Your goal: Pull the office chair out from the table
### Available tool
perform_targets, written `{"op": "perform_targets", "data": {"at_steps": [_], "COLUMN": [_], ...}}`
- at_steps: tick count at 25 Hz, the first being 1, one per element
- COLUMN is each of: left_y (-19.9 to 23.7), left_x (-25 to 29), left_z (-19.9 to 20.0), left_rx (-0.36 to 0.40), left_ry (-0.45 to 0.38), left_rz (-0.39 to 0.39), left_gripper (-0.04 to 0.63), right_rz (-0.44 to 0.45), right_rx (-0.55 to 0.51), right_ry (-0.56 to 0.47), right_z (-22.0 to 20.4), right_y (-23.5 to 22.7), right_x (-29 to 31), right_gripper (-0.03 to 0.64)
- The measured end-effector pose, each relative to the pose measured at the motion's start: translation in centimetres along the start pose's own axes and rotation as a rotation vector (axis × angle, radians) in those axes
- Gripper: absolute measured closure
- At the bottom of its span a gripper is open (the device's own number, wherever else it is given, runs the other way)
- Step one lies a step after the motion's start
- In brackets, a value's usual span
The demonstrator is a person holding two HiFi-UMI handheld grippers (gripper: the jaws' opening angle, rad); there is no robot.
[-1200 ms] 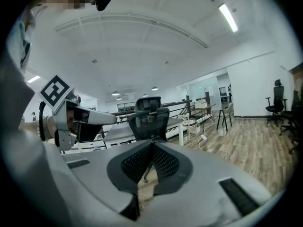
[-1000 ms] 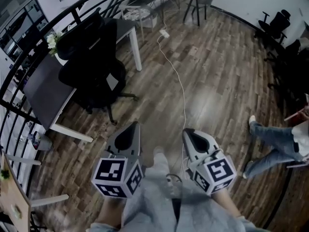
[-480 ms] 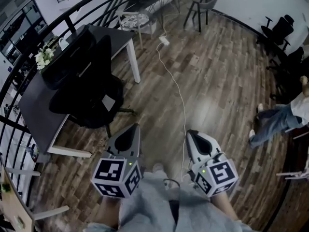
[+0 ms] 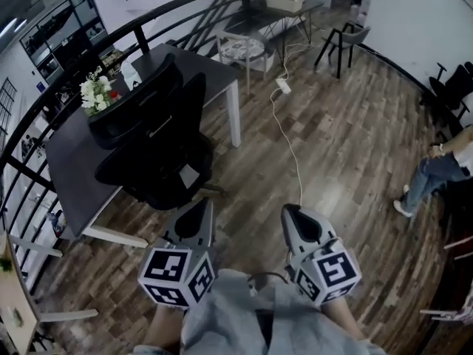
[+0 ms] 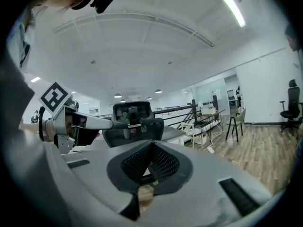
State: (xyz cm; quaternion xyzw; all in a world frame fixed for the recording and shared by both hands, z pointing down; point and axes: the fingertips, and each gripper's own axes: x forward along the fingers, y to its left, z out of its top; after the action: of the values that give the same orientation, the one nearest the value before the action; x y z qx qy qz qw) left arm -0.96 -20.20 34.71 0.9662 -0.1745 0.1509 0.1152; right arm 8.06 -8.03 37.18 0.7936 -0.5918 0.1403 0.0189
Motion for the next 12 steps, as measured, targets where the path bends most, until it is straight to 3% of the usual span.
{"op": "perform_targets", "data": {"at_steps": [12], "left_y": [6.7], "left_x": [-0.3], "left_z": [2.7], "left_rx": [-0.030], "left_ry": [-0.061], "left_rz": [0.266], "left_gripper": [0.584], "right_rz": [0.232], "right_rx": [-0.063], "right_ry": [-0.003], "right_z": [3.4], "right_y": [0.0], "right_x": [10.0], "right_gripper": [0.612]}}
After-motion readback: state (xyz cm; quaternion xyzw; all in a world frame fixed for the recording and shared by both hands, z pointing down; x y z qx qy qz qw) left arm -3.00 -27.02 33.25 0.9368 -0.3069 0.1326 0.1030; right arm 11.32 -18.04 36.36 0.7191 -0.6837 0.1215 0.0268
